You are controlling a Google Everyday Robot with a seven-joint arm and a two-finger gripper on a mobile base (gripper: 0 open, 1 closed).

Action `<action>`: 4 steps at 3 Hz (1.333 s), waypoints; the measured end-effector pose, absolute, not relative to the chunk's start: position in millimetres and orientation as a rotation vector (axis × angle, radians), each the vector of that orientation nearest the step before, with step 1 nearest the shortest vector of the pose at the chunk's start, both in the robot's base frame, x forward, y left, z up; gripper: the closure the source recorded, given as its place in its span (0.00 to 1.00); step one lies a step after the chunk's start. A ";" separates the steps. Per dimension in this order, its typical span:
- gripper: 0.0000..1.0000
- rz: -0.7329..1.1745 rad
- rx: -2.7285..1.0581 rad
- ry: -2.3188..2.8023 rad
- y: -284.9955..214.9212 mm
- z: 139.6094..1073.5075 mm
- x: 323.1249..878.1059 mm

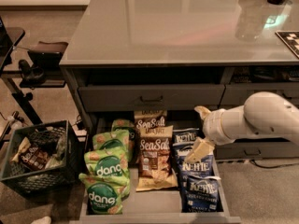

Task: Pick brown chip bag from middle drawer and place on counter

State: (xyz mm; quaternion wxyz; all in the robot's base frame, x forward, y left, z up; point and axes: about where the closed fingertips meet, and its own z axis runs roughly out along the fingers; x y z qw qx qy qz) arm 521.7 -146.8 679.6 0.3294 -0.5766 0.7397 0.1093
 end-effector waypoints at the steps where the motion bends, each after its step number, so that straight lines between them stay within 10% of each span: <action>1: 0.00 0.275 -1.516 1.800 -135.1 675.1 535.5; 4: 0.00 0.363 -1.511 1.829 -110.8 621.7 556.4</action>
Offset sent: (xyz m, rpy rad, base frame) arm 0.0127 0.0087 -0.0029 0.0471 -0.0818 0.0350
